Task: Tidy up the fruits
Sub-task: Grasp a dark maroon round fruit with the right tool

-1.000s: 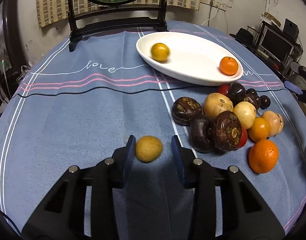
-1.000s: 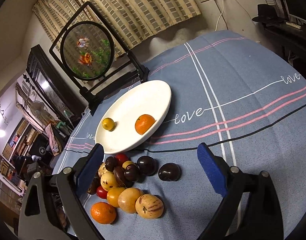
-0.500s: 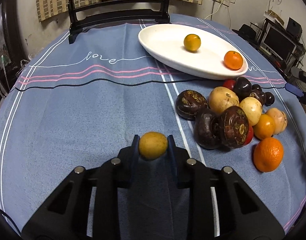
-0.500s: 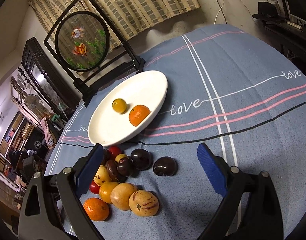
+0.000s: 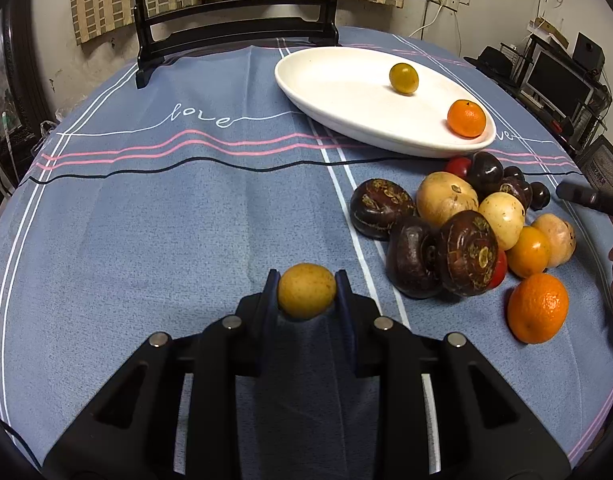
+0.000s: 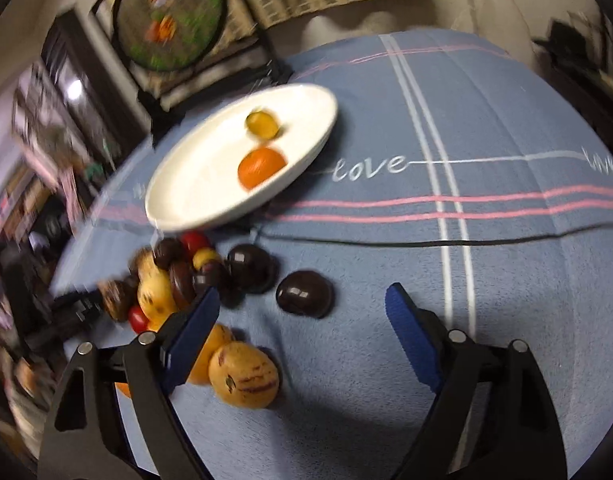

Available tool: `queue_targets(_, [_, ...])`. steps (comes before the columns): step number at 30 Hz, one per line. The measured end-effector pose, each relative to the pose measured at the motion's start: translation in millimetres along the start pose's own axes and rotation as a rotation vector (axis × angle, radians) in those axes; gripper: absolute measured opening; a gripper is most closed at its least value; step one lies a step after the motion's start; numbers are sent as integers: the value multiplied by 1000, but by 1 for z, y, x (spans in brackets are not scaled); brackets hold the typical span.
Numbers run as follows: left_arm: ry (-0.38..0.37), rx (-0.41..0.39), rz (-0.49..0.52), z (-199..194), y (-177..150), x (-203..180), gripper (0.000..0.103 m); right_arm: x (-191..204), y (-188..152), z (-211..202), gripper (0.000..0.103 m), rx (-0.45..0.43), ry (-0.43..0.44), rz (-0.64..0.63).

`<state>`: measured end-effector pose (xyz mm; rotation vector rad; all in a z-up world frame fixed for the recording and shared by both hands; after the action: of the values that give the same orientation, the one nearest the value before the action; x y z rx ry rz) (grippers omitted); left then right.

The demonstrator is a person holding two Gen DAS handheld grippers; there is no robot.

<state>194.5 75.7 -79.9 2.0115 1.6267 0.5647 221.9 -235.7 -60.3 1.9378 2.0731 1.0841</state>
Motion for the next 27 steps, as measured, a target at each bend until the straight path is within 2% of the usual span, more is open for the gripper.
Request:
queue_targets(2, [1, 1, 2, 0, 0, 0, 28, 4, -3, 8, 75, 25, -23, -39])
queue_targets(4, [4, 2, 5, 1, 0, -1, 28, 4, -3, 13, 70, 31, -24, -38])
queue_targets(7, [7, 3, 8, 1, 0, -2, 28, 13, -3, 19, 47, 18, -73, -111])
queue_targets(11, [10, 4, 12, 1, 0, -3, 28, 21, -4, 21, 38, -9, -121, -195])
queue_targets(13, [10, 5, 12, 1, 0, -3, 28, 19, -2, 22, 34, -22, -135, -205])
queue_targets(16, [9, 5, 11, 1, 0, -3, 28, 17, 0, 24, 34, -19, -127, -197])
queue_targets(20, [8, 5, 11, 1, 0, -3, 28, 8, 4, 28, 34, 16, -68, -129])
queue_targets(27, [0, -3, 3, 0, 0, -2, 28, 1, 2, 20, 32, 15, -17, -59])
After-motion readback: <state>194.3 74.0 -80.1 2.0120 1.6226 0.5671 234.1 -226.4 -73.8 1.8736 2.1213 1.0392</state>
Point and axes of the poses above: each gripper's, at about its wrist camera, not at the fingertips, and z roughly the way its jaws point, x to its left, y to its top, the point moved 1 cm from there along z, roughly the way its jaws point, and after that the axes turned 6 degrees about z, right-handed, at the moved point
